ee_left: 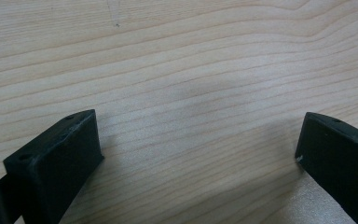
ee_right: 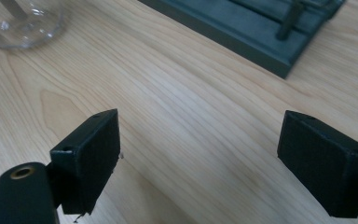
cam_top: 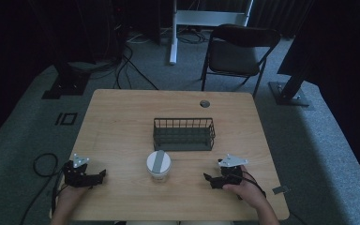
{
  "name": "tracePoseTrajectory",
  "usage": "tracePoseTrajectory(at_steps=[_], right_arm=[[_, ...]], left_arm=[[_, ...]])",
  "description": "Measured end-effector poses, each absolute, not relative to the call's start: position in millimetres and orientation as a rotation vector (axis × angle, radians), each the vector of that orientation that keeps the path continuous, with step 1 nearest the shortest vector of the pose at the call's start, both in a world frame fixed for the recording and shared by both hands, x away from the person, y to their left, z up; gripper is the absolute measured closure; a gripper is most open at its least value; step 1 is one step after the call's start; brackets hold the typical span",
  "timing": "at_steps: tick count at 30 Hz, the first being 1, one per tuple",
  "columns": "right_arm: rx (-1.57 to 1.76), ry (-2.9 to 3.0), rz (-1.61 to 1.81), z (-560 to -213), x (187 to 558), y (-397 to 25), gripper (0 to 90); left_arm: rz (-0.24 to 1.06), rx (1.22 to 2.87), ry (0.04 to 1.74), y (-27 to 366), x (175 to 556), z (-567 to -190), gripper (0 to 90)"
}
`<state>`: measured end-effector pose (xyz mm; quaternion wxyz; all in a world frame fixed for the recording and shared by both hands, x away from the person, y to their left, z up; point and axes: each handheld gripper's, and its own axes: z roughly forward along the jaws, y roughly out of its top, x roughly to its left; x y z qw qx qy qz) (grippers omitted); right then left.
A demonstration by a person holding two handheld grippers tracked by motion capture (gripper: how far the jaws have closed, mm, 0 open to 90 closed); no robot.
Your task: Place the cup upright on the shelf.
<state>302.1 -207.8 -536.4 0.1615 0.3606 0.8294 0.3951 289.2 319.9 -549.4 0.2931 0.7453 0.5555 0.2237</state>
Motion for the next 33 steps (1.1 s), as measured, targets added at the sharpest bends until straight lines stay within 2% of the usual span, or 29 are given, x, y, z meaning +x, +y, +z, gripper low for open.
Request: tracePoseTrajectory(at_steps=[33], right_arm=[[0.797,2.489,1.274,-531,302,-133,13.0]], left_arm=[[0.595,1.984,1.480,320,289,-549,0.2]])
